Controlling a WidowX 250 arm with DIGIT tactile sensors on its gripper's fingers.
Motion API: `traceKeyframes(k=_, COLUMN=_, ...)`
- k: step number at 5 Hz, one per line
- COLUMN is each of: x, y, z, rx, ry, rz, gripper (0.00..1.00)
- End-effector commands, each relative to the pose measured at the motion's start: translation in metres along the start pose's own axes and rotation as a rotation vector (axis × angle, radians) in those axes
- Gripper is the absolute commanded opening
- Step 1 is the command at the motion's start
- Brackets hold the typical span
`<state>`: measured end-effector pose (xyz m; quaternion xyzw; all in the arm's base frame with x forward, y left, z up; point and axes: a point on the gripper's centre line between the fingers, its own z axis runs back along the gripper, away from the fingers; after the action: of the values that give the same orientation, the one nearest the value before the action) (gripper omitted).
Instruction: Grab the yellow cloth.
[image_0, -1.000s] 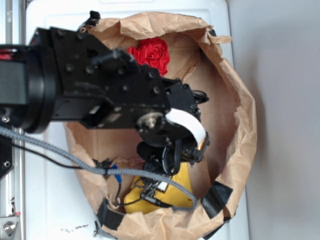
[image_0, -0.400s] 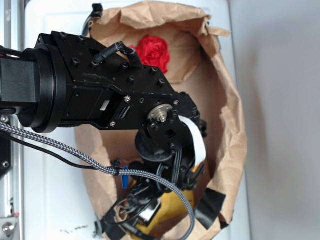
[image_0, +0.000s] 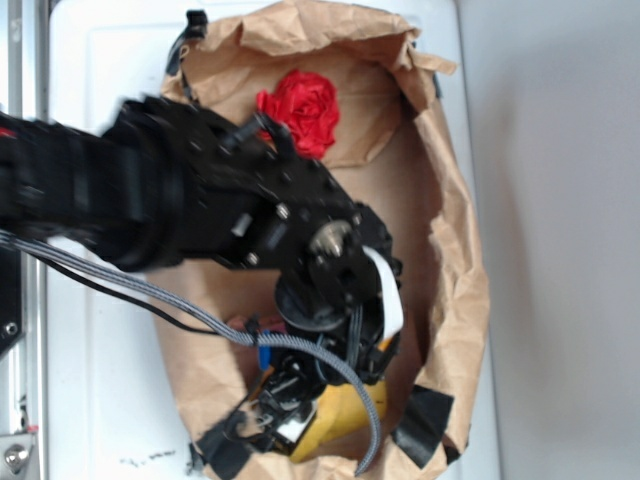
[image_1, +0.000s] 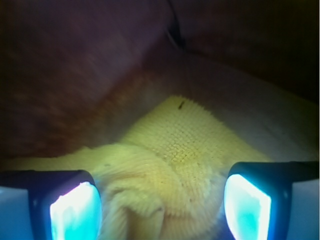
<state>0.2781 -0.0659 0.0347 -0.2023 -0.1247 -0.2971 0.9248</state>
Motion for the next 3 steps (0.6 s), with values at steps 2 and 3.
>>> traceKeyframes(k=2, x=0.003, y=0.015, z=0.006, rx=0.065, ry=-0.024, rz=-0.003, gripper=0.0)
traceKeyframes(k=3, x=0.0, y=0.014, z=0.041, rx=0.086, ry=-0.089, rz=0.01, gripper=0.0)
